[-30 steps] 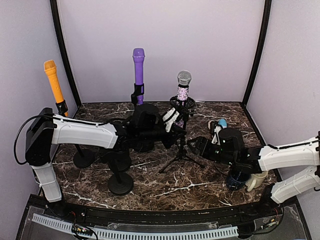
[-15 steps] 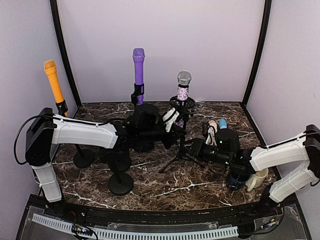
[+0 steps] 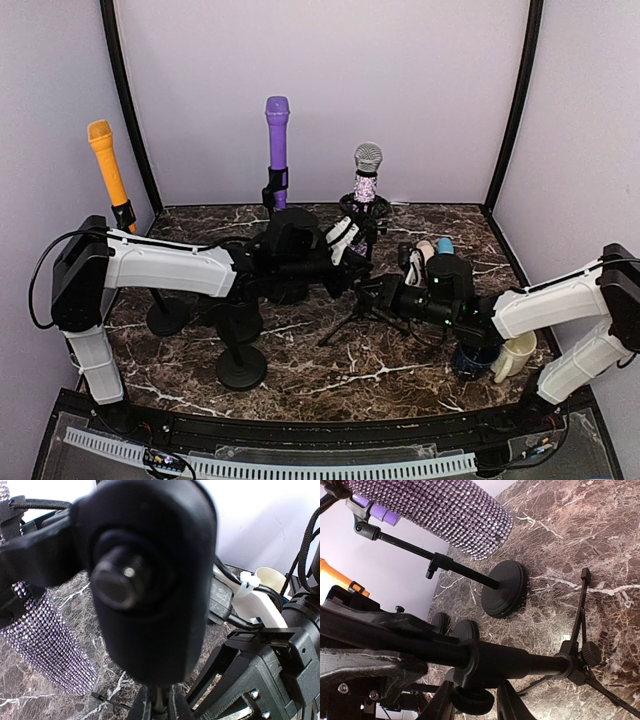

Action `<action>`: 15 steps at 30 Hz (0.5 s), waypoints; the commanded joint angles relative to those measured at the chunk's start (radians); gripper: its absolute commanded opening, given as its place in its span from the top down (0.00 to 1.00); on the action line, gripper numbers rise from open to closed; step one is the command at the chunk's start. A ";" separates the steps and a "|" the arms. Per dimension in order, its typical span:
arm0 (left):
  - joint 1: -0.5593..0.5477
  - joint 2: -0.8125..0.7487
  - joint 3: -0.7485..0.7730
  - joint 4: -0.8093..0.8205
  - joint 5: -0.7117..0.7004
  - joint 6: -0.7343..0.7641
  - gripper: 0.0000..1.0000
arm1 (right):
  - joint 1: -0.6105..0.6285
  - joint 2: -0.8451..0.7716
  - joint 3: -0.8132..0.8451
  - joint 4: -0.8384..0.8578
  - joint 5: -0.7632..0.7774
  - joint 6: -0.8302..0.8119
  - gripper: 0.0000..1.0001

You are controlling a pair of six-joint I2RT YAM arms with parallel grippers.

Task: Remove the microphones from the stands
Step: Unscrew the knob on the stand of the microphone stand.

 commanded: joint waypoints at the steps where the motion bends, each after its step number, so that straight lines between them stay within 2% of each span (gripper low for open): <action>1: -0.010 -0.003 0.008 -0.015 0.011 0.026 1.00 | -0.006 0.011 0.036 0.028 0.010 -0.008 0.70; 4: -0.010 -0.003 0.008 -0.016 0.007 0.030 1.00 | -0.008 0.012 0.044 0.007 0.020 -0.013 0.62; 8: -0.010 -0.003 0.008 -0.013 0.007 0.032 1.00 | -0.008 0.008 0.036 0.007 0.034 -0.007 0.63; 10: -0.010 -0.003 0.008 -0.014 0.007 0.032 1.00 | -0.009 0.004 0.036 0.002 0.034 -0.007 0.66; 15: -0.010 -0.005 0.006 -0.015 0.010 0.032 1.00 | -0.010 0.003 0.051 -0.032 0.070 -0.024 0.83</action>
